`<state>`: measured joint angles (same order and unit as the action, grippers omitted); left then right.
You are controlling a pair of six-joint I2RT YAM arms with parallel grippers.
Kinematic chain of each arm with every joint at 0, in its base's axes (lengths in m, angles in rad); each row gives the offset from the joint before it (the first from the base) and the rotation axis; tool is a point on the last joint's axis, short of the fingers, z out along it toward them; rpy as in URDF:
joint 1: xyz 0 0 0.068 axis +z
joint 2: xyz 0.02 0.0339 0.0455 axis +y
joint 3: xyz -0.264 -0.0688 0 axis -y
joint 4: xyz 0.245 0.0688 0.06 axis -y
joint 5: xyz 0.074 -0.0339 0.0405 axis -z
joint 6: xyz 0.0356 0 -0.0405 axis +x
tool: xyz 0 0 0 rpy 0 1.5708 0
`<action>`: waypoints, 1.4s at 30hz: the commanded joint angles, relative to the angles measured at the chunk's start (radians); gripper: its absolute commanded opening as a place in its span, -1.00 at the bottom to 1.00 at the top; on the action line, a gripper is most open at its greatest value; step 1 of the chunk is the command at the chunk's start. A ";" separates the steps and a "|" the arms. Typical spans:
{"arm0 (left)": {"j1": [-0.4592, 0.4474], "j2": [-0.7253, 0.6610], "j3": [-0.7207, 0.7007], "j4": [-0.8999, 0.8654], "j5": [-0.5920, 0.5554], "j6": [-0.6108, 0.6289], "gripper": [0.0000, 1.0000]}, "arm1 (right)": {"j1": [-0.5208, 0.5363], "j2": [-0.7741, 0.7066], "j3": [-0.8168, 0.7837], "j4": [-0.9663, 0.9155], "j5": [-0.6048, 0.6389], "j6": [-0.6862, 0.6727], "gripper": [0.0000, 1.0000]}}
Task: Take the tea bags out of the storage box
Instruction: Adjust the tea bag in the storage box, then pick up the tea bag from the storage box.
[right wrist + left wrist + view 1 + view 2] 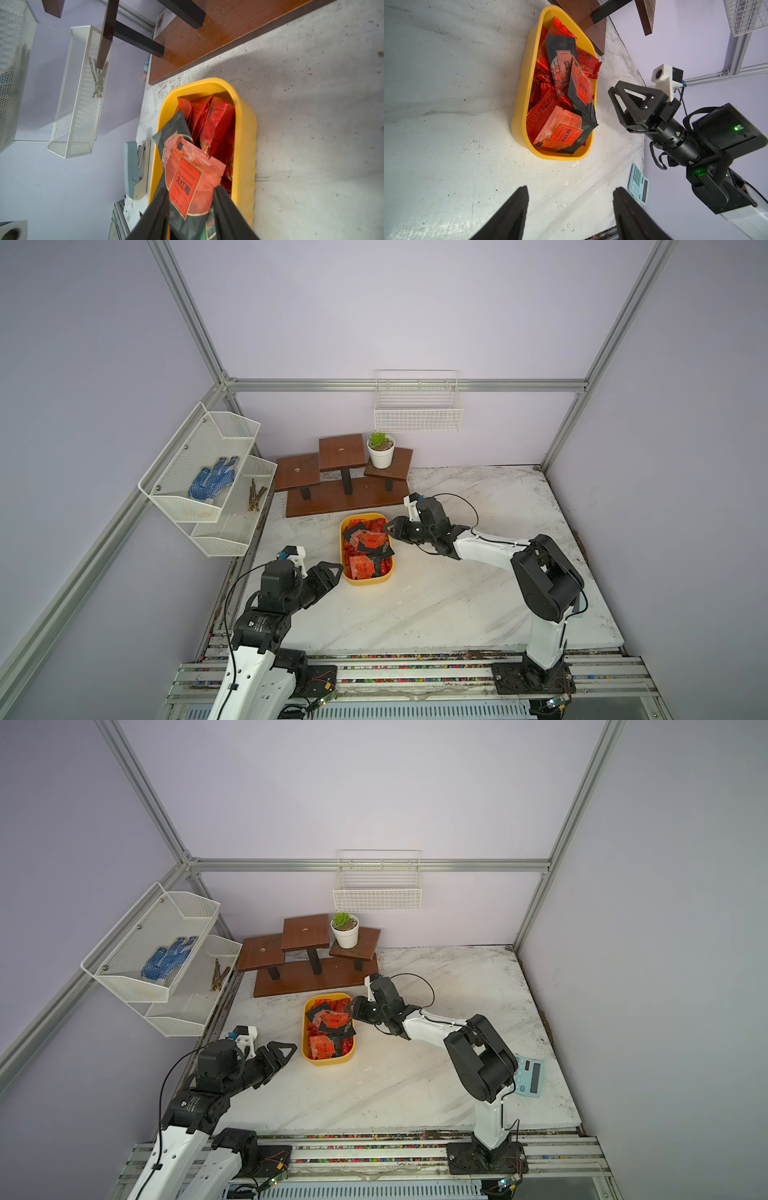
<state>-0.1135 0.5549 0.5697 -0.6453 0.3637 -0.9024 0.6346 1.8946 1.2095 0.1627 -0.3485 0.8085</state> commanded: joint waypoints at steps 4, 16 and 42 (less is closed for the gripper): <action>-0.004 -0.015 -0.023 0.036 0.011 -0.009 0.36 | 0.015 -0.055 -0.021 -0.027 -0.042 -0.014 -0.22; -0.003 -0.004 0.018 0.017 0.001 0.024 0.36 | 0.040 -0.116 -0.043 -0.179 -0.217 -0.328 -0.01; -0.003 -0.012 0.037 -0.020 -0.014 0.028 0.37 | 0.108 0.020 0.112 -0.324 -0.245 -0.458 -0.84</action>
<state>-0.1135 0.5495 0.5667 -0.6762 0.3584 -0.8974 0.7357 1.9057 1.3010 -0.1471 -0.5938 0.3542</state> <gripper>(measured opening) 0.687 0.103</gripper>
